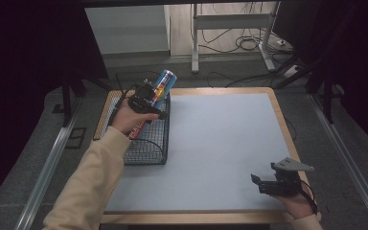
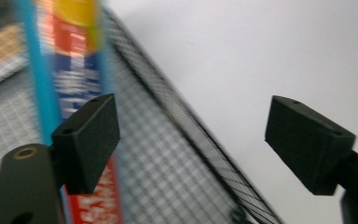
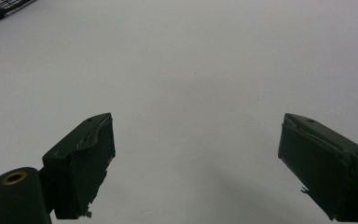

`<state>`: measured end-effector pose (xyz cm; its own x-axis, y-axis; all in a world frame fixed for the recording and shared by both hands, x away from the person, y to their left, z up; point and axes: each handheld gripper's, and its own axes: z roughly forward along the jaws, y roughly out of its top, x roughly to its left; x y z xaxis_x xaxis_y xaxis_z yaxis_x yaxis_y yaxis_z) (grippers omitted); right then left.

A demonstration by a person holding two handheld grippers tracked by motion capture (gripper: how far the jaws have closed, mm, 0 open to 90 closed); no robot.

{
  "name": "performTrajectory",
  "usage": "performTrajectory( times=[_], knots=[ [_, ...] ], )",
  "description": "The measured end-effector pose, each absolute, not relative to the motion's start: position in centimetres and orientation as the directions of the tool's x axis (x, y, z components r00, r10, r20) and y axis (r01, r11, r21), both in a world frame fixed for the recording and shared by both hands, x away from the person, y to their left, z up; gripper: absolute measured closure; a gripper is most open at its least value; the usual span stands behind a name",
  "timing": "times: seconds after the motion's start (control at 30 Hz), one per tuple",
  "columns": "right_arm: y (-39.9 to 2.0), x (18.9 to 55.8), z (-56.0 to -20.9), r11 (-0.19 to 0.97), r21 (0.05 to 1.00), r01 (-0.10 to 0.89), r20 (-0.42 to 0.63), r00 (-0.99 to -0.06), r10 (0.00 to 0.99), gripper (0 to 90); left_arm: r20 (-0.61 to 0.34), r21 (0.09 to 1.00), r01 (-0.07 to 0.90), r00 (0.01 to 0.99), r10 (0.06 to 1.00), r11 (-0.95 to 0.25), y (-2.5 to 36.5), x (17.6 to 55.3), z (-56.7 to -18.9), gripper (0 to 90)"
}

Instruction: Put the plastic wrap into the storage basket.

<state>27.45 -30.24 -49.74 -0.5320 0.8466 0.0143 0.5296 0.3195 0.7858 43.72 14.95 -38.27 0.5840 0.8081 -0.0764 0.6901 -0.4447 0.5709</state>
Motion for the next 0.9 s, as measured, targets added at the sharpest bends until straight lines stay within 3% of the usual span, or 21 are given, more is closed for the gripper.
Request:
performTrajectory(
  times=[0.5, 0.9],
  knots=[
    [-30.0, 27.3, -49.7, 0.323, 0.788, 0.523, 0.004, -0.530, 0.848, 10.7, -0.099, 0.671, 0.529, 0.758, 0.645, -0.520, 8.9, 35.5, -38.3, 18.9],
    [-30.1, 27.2, -49.6, 0.321, 0.799, 0.509, -0.005, -0.527, 0.850, 10.7, -0.152, 0.647, 0.519, 0.806, 0.572, -0.559, 5.6, 31.9, -43.1, 19.5]
  ],
)
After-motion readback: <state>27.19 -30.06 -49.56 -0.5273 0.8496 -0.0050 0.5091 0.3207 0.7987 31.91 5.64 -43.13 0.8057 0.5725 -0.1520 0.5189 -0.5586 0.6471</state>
